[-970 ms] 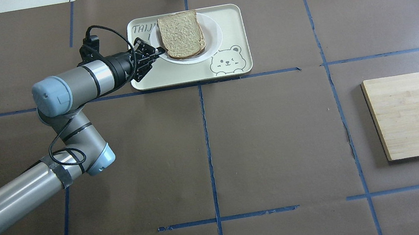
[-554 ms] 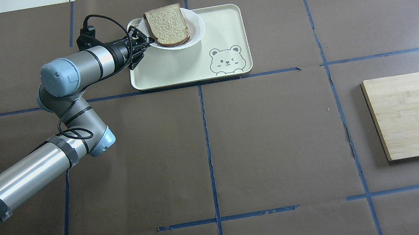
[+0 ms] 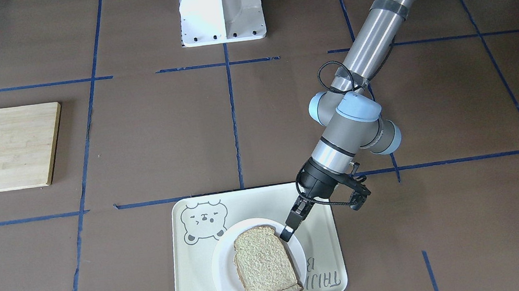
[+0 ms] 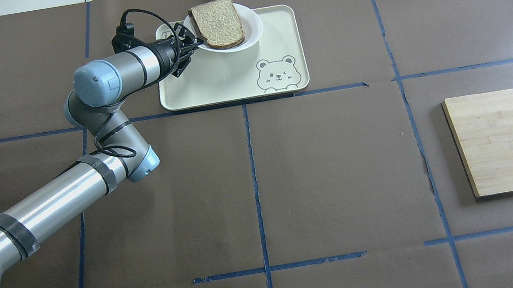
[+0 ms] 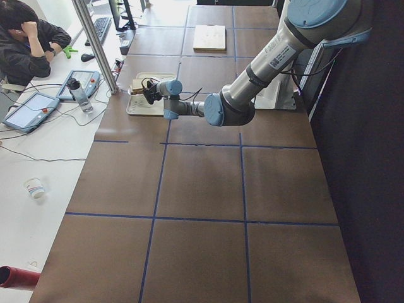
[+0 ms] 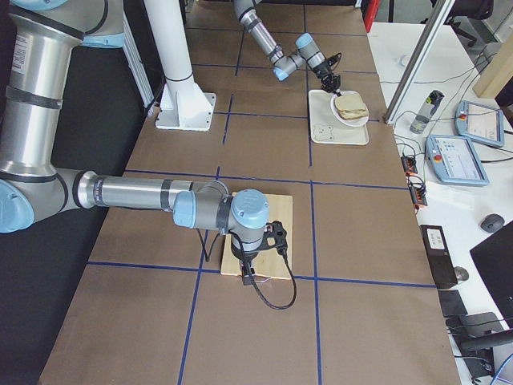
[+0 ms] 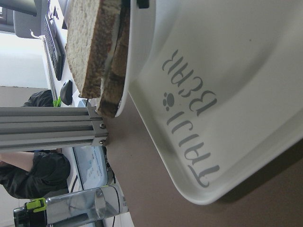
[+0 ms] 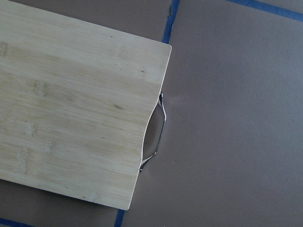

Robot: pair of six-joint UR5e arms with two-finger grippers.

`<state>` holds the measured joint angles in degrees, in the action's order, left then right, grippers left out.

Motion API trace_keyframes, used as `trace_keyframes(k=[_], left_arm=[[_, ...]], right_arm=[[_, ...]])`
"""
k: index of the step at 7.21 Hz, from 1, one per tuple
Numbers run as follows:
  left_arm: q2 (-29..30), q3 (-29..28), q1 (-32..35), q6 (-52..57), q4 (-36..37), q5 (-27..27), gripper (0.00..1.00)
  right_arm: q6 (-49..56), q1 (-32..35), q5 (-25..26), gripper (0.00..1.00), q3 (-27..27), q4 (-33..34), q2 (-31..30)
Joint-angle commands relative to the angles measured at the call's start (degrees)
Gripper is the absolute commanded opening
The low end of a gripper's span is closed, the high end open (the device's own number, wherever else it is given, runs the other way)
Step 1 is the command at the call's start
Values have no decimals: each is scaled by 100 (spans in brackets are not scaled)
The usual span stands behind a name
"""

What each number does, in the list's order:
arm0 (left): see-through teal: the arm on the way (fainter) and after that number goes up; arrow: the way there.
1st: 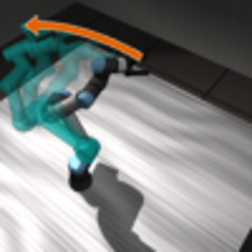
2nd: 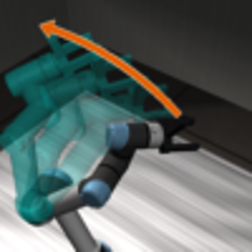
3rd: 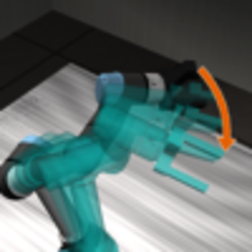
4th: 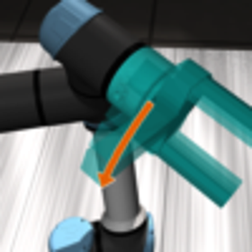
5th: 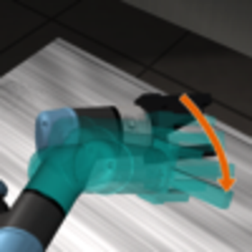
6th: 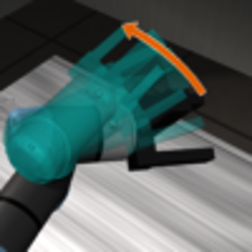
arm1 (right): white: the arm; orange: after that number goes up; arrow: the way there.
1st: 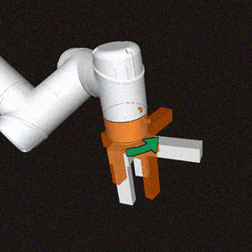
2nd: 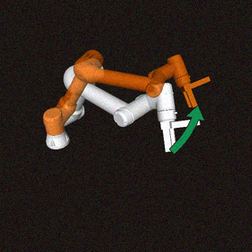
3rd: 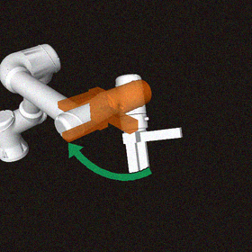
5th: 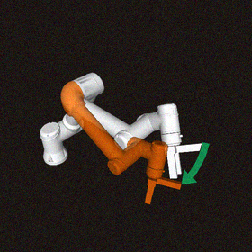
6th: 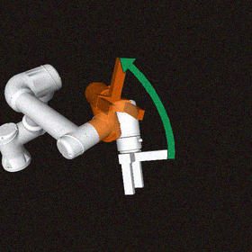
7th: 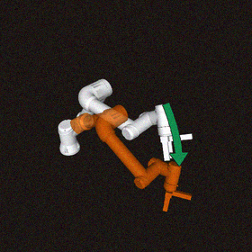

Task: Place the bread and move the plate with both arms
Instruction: 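Push the plate farther onto the tray and release with the left gripper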

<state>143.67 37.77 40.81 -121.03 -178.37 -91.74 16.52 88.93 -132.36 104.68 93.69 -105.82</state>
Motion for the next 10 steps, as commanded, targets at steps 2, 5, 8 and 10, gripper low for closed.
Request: trace_keyframes(k=[2, 5, 8, 10], left_arm=[[3, 116, -29, 10, -22, -37, 32], [-698, 966, 58, 219, 30, -517, 100], [-1007, 1826, 234, 1830, 1701, -1484, 100], [-1384, 3212, 330, 3578, 3992, -1907, 100]], right_arm=[[-35, 1, 0, 100, 0, 0, 9], [-35, 1, 0, 100, 9, 0, 18], [-35, 1, 0, 100, 18, 0, 9], [-35, -7, 0, 100, 18, 0, 18]])
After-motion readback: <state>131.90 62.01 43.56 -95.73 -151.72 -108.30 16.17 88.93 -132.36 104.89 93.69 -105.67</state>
